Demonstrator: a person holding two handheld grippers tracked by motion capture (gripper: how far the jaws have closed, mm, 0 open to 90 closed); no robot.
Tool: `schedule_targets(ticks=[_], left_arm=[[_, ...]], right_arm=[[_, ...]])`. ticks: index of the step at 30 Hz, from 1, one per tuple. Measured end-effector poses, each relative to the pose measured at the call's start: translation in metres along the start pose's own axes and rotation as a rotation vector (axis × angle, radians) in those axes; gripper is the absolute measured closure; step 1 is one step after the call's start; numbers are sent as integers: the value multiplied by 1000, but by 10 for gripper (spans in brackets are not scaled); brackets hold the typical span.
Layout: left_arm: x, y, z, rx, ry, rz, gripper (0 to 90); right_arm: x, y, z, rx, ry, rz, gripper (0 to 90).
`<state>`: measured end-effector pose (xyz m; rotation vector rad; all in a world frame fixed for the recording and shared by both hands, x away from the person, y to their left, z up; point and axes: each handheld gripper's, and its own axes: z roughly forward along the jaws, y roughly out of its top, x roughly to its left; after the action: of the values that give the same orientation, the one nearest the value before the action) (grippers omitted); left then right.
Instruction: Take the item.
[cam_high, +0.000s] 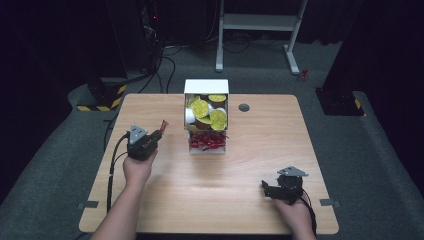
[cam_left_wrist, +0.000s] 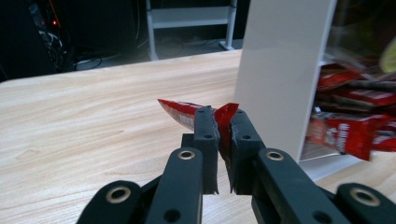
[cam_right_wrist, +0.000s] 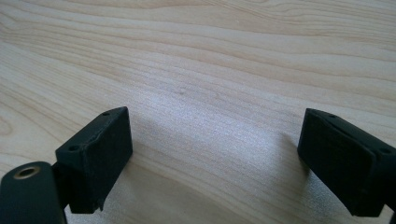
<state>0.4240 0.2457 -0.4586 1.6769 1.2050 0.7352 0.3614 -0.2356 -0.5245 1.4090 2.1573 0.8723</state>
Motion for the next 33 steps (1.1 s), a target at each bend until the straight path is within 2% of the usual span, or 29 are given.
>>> schedule_targets(ticks=[2,6,9,10,15,20,26,30,33], left_arm=[[1,-1,7,16,8,11,840],[3,0,18,22,14,-9,840],[3,-2,27,35,19,-8,840],[3,-3,30,37,18,-22,840],[6,-11,42,76,26,-26,840],[4,-14,47,88,34,-16,838],[6,-19,52,129,40,-26,833],[5,-21,54,163,48,-3,832],[3,-22,55,174,46,-1,831]], right_arm=[[0,0,0,0,0,0,101],[0,0,0,-1,0,0,101],[0,0,0,-1,0,0,102],[0,0,0,-1,0,-2,102],[0,0,0,-1,-1,-2,102],[0,0,0,-1,-1,-3,102],[0,0,0,-1,-2,-2,102],[0,0,0,-1,-2,-2,102],[0,0,0,-1,-2,-1,102]])
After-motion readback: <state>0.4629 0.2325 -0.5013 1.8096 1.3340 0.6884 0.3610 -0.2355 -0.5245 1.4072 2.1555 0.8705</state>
